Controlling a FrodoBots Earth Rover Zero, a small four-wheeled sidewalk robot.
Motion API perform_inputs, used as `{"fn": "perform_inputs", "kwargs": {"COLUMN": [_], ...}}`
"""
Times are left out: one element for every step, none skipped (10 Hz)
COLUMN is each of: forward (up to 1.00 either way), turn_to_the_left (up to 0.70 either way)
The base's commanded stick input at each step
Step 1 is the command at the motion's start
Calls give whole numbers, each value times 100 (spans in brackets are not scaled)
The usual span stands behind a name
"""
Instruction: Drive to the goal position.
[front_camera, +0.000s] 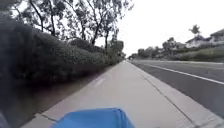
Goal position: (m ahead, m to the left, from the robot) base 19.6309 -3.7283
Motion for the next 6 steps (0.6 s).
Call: {"fn": "perform_inputs", "kwargs": {"forward": [100,100,100,100,100,100], "turn_to_the_left": [0,0,0,0,0,0]}}
